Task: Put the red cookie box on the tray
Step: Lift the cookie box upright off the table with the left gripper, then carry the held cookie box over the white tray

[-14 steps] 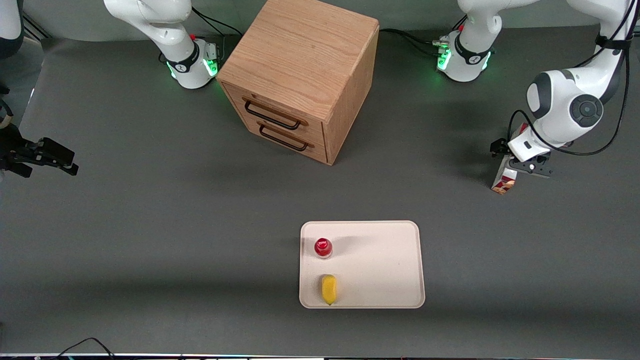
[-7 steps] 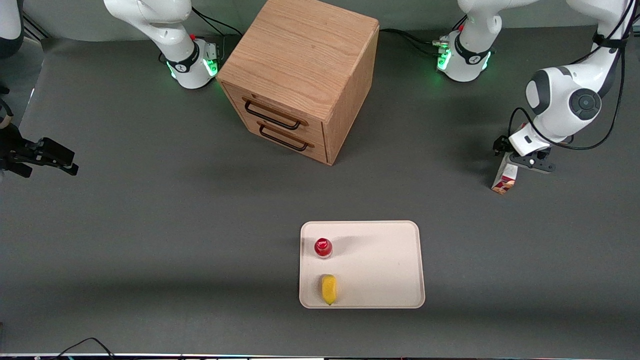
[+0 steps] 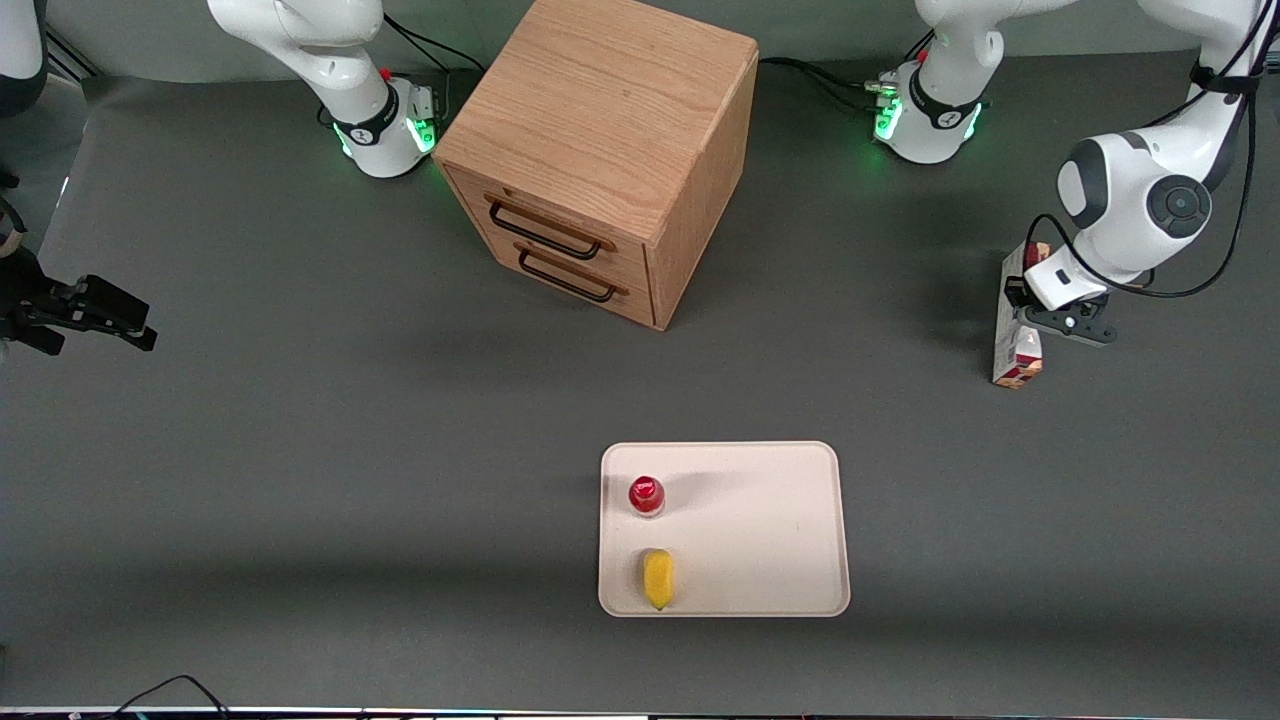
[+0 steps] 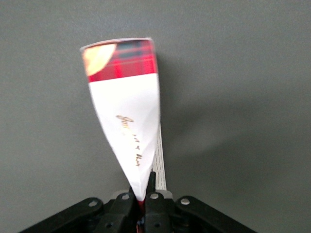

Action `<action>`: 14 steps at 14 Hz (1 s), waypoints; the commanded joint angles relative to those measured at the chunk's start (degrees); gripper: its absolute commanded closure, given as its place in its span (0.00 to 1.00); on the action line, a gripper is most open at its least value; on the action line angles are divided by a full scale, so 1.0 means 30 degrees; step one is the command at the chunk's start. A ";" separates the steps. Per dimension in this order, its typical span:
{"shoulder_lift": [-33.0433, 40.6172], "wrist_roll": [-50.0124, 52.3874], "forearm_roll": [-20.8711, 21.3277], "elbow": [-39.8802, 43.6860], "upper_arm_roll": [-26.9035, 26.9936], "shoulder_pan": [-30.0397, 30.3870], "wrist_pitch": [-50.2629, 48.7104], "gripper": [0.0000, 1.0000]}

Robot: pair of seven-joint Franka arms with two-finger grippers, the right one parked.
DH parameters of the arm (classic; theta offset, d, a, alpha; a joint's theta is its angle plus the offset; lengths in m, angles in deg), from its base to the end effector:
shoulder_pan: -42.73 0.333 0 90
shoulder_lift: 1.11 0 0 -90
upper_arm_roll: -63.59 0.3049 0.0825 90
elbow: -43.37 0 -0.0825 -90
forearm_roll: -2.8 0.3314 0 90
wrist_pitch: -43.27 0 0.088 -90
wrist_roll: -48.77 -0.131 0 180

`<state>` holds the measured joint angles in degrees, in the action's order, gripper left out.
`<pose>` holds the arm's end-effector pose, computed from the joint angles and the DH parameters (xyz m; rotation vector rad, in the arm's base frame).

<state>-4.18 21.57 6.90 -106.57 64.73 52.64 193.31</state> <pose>0.3963 0.0767 0.2398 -3.0776 0.5359 0.0945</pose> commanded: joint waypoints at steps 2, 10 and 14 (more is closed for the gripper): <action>0.0318 0.0712 0.0271 0.2510 -0.0174 -0.0169 -0.3066 1.00; -0.0701 0.6511 0.0037 1.4778 -0.4387 -0.0520 -1.4994 1.00; -0.4680 0.8534 0.0095 2.2602 -0.5272 -0.1629 -1.8866 1.00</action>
<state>-8.60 43.83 6.70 -52.73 48.98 50.11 142.39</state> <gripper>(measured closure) 0.952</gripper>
